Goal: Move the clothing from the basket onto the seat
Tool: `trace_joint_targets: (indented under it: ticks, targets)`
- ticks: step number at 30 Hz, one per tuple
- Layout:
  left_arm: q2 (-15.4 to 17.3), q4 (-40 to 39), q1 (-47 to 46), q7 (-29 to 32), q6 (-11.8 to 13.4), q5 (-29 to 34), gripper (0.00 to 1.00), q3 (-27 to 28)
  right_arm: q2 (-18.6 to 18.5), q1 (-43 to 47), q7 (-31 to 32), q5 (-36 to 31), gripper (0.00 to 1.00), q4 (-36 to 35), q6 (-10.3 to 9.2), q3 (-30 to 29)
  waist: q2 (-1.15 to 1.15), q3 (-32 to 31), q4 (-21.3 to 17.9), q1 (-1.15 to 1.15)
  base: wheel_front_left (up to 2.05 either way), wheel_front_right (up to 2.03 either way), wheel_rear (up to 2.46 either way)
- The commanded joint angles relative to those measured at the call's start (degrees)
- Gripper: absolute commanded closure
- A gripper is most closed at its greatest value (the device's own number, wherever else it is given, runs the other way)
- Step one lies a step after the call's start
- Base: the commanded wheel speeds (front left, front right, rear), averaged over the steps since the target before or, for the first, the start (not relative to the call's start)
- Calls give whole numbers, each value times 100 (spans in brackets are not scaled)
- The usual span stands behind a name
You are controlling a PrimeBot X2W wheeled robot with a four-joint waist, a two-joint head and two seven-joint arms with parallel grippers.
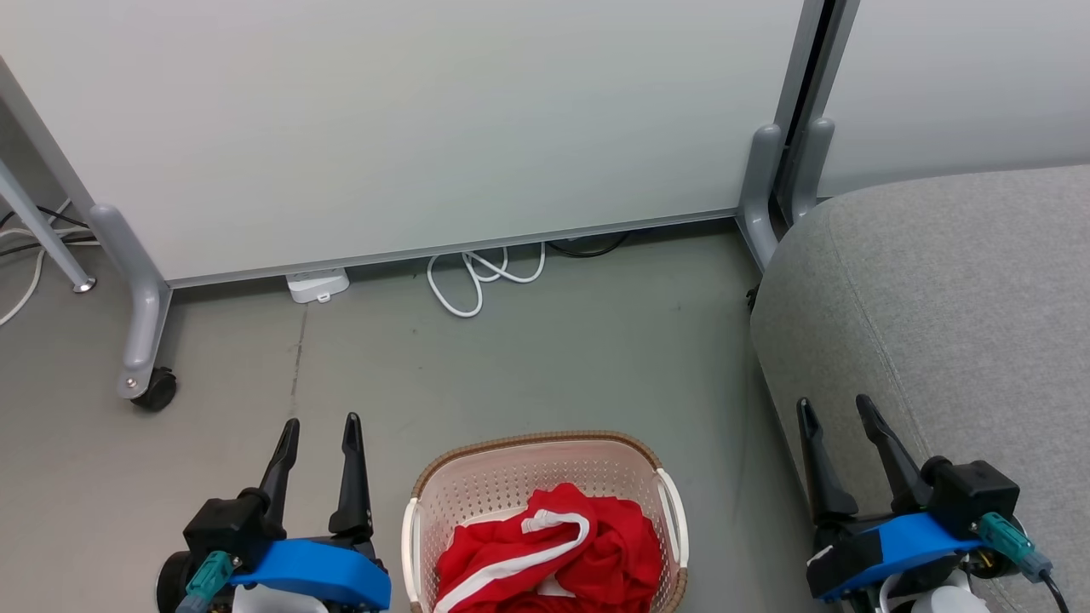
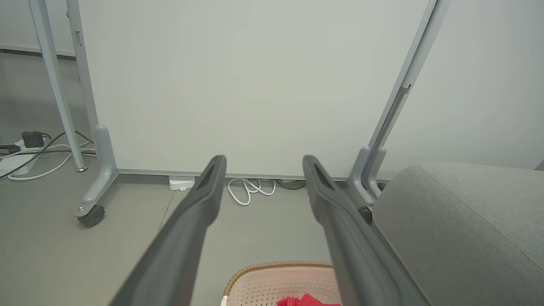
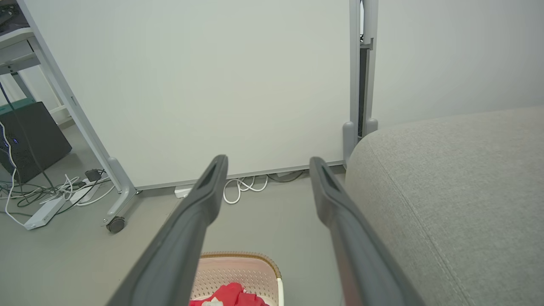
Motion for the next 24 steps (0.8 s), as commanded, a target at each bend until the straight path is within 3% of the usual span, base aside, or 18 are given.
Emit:
trace_joint_targets:
  ticks: [1, 10, 24]
  targets:
    - [18, 7, -50, -30, 9, 1, 0, -19, -31, -47, -19, -23, 0, 16, 3, -9, 0, -2, 1, 0, 0, 0, 0]
    - [16, 45, -36, -29, -7, 30, 0, 26, -31, -110, -23, 32, 0, 0, 2, 59, 0, 94, -137, 0, 0, 0, 0]
    - [39, 787, -465, -24, -86, 241, 0, -116, -27, -463, -41, 136, 0, -130, 3, 415, 0, 971, -877, 0, 0, 0, 0]
